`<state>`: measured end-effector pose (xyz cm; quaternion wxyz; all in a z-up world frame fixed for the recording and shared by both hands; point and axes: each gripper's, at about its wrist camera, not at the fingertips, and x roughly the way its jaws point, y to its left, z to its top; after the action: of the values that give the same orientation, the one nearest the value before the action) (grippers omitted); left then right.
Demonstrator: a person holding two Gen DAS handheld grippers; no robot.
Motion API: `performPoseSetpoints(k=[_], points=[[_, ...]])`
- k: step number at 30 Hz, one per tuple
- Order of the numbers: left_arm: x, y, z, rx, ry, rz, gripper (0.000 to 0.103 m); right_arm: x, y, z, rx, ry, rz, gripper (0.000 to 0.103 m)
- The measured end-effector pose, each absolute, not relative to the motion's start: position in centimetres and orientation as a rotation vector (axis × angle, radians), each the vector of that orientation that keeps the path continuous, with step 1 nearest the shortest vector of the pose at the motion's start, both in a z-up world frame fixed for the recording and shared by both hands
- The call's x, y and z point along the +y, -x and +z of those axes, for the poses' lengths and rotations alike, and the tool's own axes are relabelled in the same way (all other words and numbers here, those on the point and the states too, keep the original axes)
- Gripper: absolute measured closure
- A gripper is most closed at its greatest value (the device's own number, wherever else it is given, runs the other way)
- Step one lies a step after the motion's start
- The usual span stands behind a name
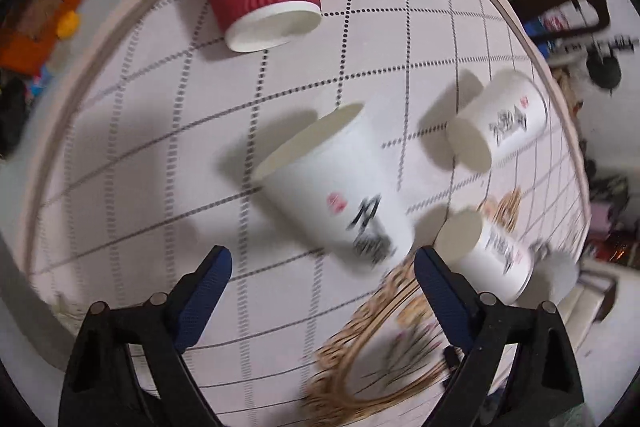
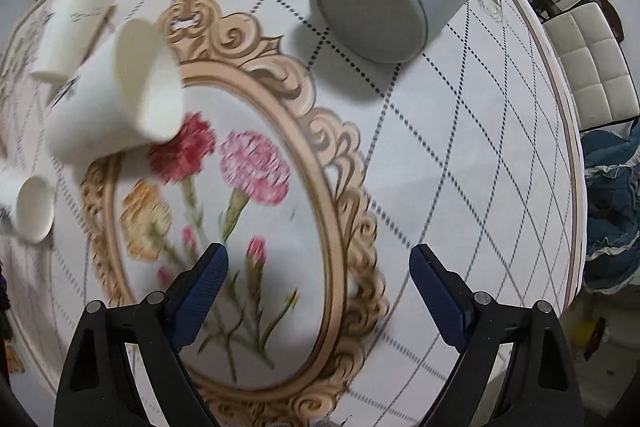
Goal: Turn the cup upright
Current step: 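Reach the left gripper to the white printed cup lying on its side and grasp it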
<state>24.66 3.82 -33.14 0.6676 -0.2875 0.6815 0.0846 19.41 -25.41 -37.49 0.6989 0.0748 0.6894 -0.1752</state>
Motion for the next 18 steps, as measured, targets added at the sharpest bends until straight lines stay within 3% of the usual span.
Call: performPoseSetpoints(k=[3, 5, 7, 8, 18], points=[[4.3, -25.6, -34.1, 1.518, 0.731, 0.215, 0.011, -26.2, -20.2, -38.0, 1.544, -0.163, -0.399, 0.010], [4.4, -26.2, -34.6, 1.506, 0.754, 0.231, 0.022, -26.6, -20.4, -38.2, 1.547, -0.154, -0.404, 0.010], [4.3, -26.9, -35.2, 1.512, 0.740, 0.239, 0.025, -26.9, -20.4, -38.4, 1.550, -0.147, -0.406, 0.010], [4.1, -27.1, -35.4, 1.511, 0.726, 0.240, 0.034, -27.1, -20.4, -38.4, 1.551, -0.147, -0.408, 0.010], [1.7, -26.9, -31.9, 1.445, 0.231, 0.174, 0.035, -28.5, -20.1, -37.7, 1.523, -0.171, -0.405, 0.010]])
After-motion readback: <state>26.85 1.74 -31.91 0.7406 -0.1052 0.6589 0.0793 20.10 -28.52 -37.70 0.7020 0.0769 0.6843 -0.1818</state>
